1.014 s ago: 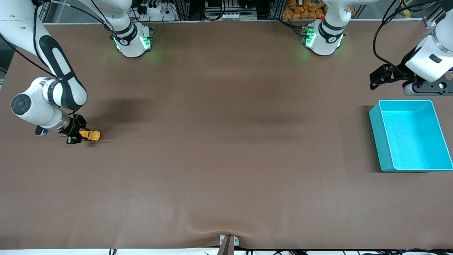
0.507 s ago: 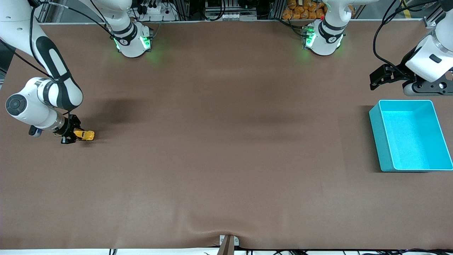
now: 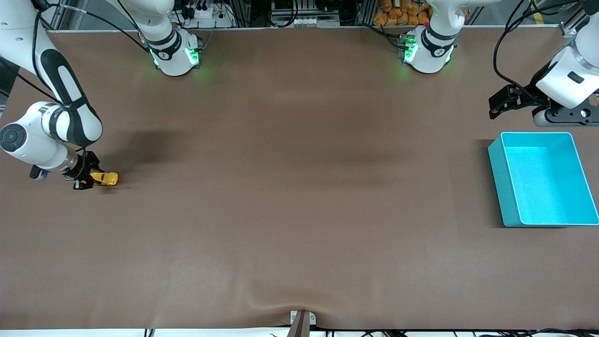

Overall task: Wind and store yellow beetle car
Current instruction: 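Drag the held car backward along the table with the right gripper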

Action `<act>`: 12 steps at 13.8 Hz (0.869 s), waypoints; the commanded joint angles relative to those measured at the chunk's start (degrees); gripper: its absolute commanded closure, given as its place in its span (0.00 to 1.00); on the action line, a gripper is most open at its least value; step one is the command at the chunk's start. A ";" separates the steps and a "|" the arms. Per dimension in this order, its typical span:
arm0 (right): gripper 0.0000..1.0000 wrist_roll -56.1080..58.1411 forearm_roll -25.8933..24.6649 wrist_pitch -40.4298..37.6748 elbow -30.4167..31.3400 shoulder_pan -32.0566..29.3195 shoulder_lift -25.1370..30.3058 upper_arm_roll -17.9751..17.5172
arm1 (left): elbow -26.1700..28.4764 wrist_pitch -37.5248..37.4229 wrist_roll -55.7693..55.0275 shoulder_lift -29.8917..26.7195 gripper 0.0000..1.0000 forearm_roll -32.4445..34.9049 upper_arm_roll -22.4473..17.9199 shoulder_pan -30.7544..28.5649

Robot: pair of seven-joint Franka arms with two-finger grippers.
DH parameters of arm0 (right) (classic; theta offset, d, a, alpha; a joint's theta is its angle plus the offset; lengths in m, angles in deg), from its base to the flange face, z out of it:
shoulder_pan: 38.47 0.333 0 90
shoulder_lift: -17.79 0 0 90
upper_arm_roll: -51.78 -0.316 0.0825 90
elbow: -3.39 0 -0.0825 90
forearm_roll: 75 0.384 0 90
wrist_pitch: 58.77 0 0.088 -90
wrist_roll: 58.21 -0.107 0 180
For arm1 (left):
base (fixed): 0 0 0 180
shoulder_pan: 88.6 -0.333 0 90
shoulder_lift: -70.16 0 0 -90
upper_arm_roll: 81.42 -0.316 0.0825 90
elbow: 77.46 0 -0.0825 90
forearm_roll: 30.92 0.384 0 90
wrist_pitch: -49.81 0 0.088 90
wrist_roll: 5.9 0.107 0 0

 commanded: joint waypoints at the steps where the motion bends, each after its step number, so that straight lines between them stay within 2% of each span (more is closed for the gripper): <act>1: 0.83 0.45 -1.94 1.22 -1.14 -1.53 -4.51 -0.28 | -0.72 0.06 0.35 0.22 0.00 -0.41 0.18 -0.41; 9: 0.82 0.36 -1.94 1.13 -1.23 -1.53 -4.42 -0.28 | -0.72 0.06 0.35 0.22 0.00 -0.41 0.18 -0.41; 11: 0.70 0.80 -1.94 1.13 -1.32 -1.53 -4.24 -0.28 | -0.72 0.06 0.35 0.22 0.00 -0.41 0.18 -0.41; 12: 0.70 0.80 -1.94 0.96 -1.49 -1.88 -3.81 -0.28 | -0.72 0.06 0.35 0.22 0.00 -0.41 0.27 -0.41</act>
